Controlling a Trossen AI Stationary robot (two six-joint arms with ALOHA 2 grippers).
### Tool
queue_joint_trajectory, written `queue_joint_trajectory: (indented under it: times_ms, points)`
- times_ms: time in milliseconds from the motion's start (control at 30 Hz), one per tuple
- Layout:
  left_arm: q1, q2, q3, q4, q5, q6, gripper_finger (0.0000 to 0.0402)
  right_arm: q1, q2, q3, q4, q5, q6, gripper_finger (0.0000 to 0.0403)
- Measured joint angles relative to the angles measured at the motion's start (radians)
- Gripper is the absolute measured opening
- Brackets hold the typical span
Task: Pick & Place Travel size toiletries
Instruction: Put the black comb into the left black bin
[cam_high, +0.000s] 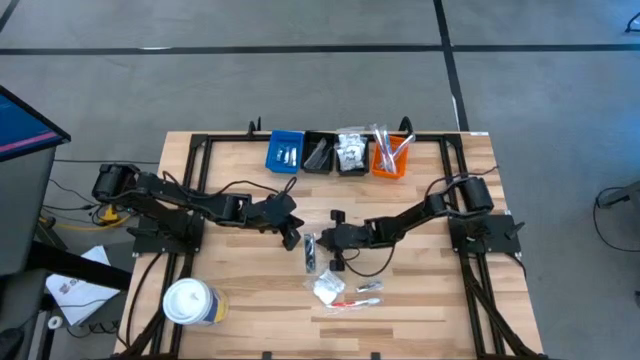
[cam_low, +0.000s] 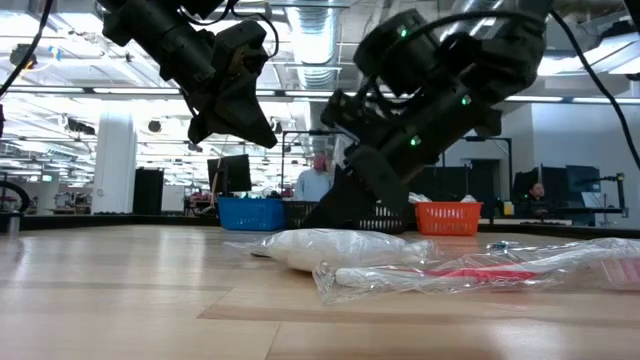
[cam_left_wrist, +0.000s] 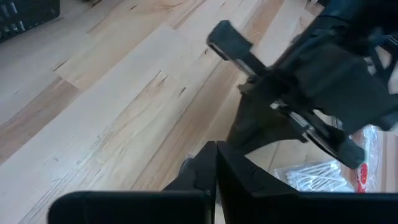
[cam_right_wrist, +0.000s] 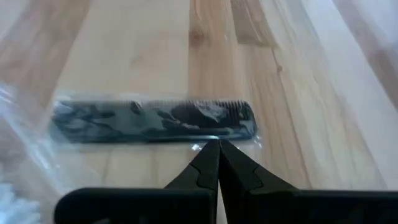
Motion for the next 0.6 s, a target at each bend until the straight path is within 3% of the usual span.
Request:
queue_joint_trajectory:
  times_ms: [600]
  points:
    - [0.0, 0.0, 0.0, 0.0, 0.0, 0.0, 0.0002, 0.024, -0.002, 0.02, 0.008, -0.021, -0.001, 0.0]
